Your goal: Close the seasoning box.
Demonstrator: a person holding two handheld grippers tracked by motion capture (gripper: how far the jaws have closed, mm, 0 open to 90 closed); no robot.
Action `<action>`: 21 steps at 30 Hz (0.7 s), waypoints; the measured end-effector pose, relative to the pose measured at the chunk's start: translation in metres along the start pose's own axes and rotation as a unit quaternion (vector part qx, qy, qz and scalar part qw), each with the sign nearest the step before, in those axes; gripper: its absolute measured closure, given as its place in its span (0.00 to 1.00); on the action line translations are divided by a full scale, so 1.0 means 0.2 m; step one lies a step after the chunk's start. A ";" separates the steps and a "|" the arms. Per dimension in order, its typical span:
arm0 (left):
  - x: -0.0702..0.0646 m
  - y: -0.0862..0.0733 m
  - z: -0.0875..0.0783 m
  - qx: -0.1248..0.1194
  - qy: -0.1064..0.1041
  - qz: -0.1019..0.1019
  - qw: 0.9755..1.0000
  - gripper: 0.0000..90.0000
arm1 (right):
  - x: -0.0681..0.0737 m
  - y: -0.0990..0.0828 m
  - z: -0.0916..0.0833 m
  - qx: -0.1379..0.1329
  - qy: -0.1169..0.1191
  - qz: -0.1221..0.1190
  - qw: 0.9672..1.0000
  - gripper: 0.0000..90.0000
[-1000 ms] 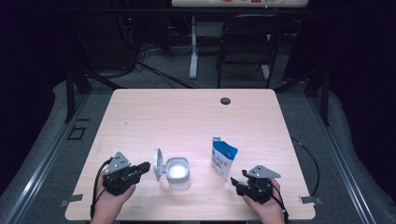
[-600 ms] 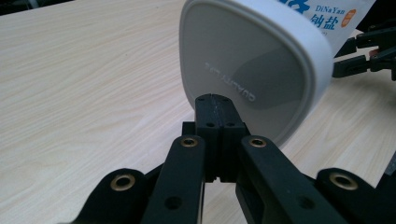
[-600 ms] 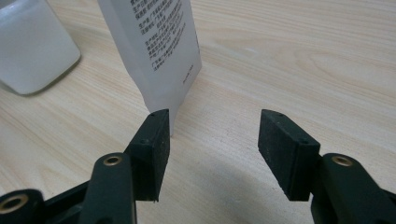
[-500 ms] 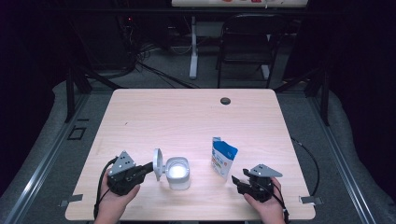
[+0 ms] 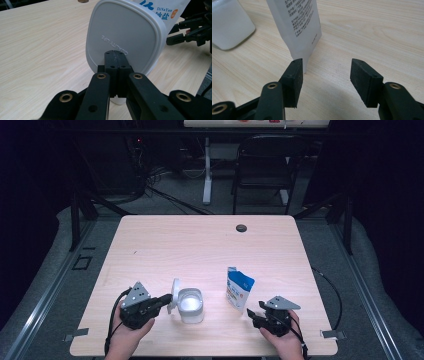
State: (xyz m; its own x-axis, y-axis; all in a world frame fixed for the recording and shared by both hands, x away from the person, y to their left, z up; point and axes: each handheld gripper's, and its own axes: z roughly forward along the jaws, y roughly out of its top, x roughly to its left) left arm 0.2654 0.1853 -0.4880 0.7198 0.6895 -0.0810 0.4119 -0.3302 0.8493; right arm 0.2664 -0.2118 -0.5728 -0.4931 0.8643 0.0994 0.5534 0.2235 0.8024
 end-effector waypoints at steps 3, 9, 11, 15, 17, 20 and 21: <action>-0.01 0.00 0.02 0.004 -0.004 0.006 1.000 1.00 | 0.00 0.00 0.00 0.006 -0.001 -0.004 1.000 0.49; -0.03 0.00 0.03 0.007 -0.012 0.010 1.000 1.00 | 0.00 0.00 0.00 0.001 -0.001 -0.001 1.000 0.49; -0.03 0.01 0.02 0.007 -0.012 0.008 1.000 1.00 | 0.00 0.00 0.00 -0.002 0.001 0.001 1.000 0.49; -0.01 0.00 0.01 0.004 -0.005 0.007 1.000 1.00 | -0.01 0.00 0.00 0.002 -0.001 0.000 1.000 0.48; -0.01 -0.01 0.00 0.000 -0.003 0.002 1.000 1.00 | -0.01 0.00 -0.01 0.005 -0.002 -0.002 1.000 0.48; 0.01 -0.01 -0.01 0.001 0.000 -0.001 1.000 1.00 | -0.01 0.00 -0.01 -0.002 -0.001 0.003 1.000 0.48; 0.02 -0.02 -0.01 -0.001 0.003 -0.001 1.000 1.00 | -0.01 0.00 -0.01 -0.002 -0.002 0.004 1.000 0.48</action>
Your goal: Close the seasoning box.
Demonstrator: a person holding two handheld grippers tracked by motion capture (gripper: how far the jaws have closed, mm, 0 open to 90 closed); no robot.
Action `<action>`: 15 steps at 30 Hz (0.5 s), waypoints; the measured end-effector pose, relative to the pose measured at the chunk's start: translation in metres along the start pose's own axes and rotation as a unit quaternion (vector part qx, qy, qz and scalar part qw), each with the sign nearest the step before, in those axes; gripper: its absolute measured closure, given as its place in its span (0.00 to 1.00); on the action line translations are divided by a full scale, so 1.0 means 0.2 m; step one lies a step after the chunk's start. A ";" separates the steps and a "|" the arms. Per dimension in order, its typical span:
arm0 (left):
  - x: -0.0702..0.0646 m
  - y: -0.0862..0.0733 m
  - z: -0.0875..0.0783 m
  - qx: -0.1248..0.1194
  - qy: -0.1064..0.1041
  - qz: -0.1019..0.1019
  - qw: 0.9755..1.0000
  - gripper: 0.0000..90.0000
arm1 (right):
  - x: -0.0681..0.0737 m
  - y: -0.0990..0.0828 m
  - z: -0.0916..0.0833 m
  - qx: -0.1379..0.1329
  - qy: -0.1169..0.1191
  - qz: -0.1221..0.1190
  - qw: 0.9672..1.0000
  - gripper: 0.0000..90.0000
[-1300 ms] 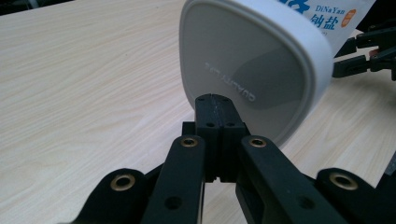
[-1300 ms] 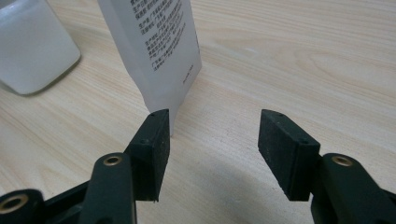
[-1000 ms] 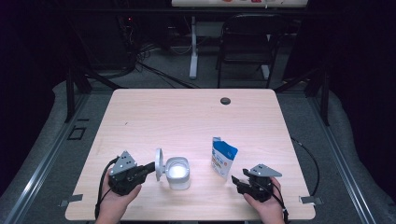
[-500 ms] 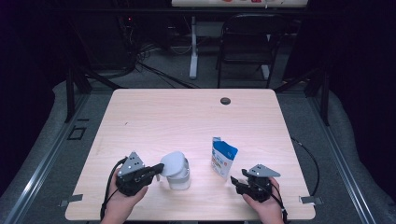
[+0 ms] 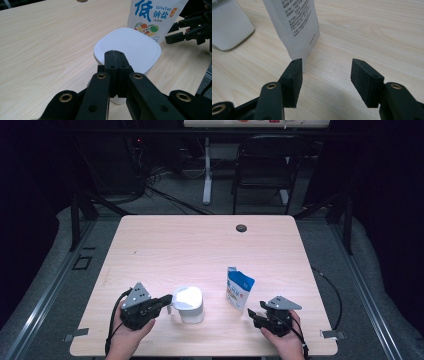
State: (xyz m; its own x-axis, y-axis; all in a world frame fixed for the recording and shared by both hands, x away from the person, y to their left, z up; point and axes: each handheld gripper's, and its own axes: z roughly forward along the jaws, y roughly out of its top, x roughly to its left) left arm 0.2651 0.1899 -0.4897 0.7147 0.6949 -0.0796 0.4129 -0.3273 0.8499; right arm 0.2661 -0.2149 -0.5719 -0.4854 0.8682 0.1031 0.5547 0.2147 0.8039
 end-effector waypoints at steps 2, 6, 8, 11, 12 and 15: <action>0.01 -0.01 -0.01 0.001 0.001 -0.003 1.000 1.00 | 0.00 0.00 -0.01 0.000 -0.002 -0.001 1.000 0.48; 0.04 -0.03 -0.02 0.000 0.007 -0.010 1.000 1.00 | -0.01 0.01 -0.02 -0.005 -0.005 0.002 1.000 0.48; 0.06 -0.04 -0.03 -0.001 0.013 -0.017 1.000 1.00 | -0.01 0.01 -0.02 -0.004 -0.006 0.002 1.000 0.48; 0.09 -0.04 -0.04 -0.003 0.018 -0.025 1.000 0.99 | -0.02 0.01 -0.02 -0.007 -0.008 0.003 1.000 0.48; 0.09 -0.05 -0.05 -0.008 0.021 -0.029 0.999 0.99 | -0.02 0.01 -0.02 -0.010 -0.006 0.005 1.000 0.48; 0.11 -0.05 -0.06 -0.011 0.026 -0.031 0.999 0.98 | -0.02 0.01 -0.03 -0.011 -0.009 0.004 1.000 0.48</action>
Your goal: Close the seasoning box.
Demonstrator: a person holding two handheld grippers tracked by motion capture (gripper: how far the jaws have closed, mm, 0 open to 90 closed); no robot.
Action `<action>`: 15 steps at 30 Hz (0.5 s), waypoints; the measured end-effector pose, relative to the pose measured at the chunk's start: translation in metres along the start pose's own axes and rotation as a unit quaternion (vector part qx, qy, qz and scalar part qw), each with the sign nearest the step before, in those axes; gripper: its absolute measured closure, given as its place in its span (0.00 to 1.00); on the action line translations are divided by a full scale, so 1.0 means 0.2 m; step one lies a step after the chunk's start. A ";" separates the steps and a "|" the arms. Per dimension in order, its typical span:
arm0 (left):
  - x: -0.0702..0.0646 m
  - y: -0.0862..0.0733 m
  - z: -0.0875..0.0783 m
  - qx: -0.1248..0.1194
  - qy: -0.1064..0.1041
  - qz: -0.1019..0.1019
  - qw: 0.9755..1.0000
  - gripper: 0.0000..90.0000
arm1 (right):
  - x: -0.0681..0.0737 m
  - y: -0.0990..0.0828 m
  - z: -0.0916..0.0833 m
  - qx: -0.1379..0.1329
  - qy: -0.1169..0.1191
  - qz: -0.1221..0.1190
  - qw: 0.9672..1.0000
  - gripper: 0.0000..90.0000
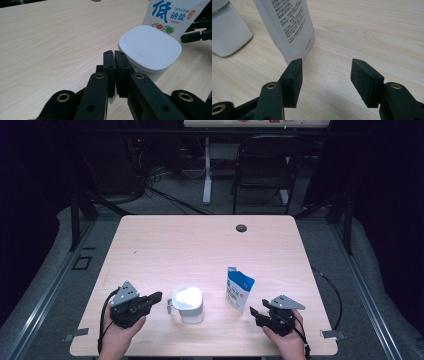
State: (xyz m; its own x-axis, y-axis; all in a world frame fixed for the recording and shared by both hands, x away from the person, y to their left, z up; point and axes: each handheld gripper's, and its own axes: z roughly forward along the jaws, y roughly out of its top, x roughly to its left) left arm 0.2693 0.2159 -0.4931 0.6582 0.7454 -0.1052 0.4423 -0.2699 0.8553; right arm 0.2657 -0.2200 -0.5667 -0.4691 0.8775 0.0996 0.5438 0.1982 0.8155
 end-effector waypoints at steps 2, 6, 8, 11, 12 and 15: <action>0.02 -0.01 -0.01 -0.003 0.004 -0.002 1.000 0.97 | 0.00 0.00 0.00 0.001 -0.001 -0.002 1.000 0.48; 0.05 -0.03 -0.02 0.000 0.012 -0.013 1.000 0.95 | 0.01 0.01 0.00 -0.004 -0.001 -0.004 1.000 0.48; 0.06 -0.04 -0.02 -0.001 0.016 -0.017 1.000 0.93 | 0.01 0.01 -0.01 -0.002 -0.006 -0.010 1.000 0.48; 0.08 -0.06 -0.03 0.004 0.022 -0.020 1.000 0.90 | 0.01 0.01 0.00 -0.003 -0.007 -0.014 1.000 0.48; 0.08 -0.06 -0.03 0.003 0.028 -0.022 0.999 0.89 | 0.01 0.01 0.00 -0.003 -0.007 -0.016 1.000 0.48; 0.10 -0.09 -0.02 0.003 0.040 -0.023 0.999 0.80 | 0.01 0.01 -0.01 0.000 -0.011 -0.021 1.000 0.48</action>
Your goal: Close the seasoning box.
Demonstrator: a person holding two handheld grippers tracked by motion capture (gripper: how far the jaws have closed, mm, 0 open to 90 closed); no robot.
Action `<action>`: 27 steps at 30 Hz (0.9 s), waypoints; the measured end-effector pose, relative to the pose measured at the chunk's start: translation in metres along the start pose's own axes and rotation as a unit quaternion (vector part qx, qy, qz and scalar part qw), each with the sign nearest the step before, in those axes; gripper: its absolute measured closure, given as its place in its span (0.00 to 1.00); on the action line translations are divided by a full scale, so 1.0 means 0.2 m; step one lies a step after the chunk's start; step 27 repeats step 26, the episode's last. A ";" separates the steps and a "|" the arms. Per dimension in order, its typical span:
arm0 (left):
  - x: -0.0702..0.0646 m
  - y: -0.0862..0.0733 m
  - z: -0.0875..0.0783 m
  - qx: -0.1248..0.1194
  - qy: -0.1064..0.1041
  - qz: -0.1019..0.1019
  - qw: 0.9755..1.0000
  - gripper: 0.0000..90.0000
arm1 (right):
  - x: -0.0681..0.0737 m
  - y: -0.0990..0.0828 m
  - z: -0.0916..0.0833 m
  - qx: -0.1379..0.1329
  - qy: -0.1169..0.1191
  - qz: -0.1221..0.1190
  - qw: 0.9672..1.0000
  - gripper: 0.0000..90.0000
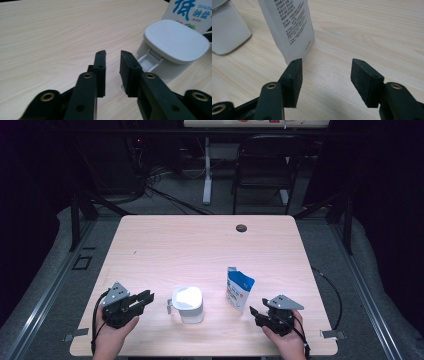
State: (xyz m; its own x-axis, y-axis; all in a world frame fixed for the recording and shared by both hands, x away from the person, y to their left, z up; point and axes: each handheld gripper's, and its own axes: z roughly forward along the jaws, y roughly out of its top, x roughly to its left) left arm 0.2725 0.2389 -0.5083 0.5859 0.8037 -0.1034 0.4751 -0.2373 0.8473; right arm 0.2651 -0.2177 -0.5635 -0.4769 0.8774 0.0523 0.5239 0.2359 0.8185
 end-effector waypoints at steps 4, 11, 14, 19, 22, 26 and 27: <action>0.04 -0.04 0.01 0.007 0.016 -0.007 1.000 0.70 | -0.01 0.00 0.00 -0.004 0.000 0.002 1.000 0.48; 0.11 -0.13 0.05 0.028 0.021 -0.025 0.999 0.57 | -0.01 0.00 0.00 0.002 -0.006 0.000 1.000 0.49; 0.12 -0.16 0.07 0.034 0.021 -0.037 0.999 0.57 | -0.02 0.00 0.00 0.005 -0.007 -0.001 1.000 0.49; 0.15 -0.20 0.10 0.037 0.031 -0.052 0.997 0.56 | -0.02 -0.01 0.01 0.003 -0.015 0.002 1.000 0.49; 0.17 -0.21 0.11 0.039 0.036 -0.057 0.997 0.55 | -0.03 -0.01 0.00 0.000 -0.022 0.005 1.000 0.48; 0.19 -0.23 0.11 0.034 0.052 -0.069 0.996 0.53 | -0.04 -0.01 0.01 -0.001 -0.022 0.008 1.000 0.48; 0.19 -0.23 0.11 0.034 0.052 -0.069 0.996 0.53 | -0.04 -0.01 0.01 -0.001 -0.022 0.008 1.000 0.48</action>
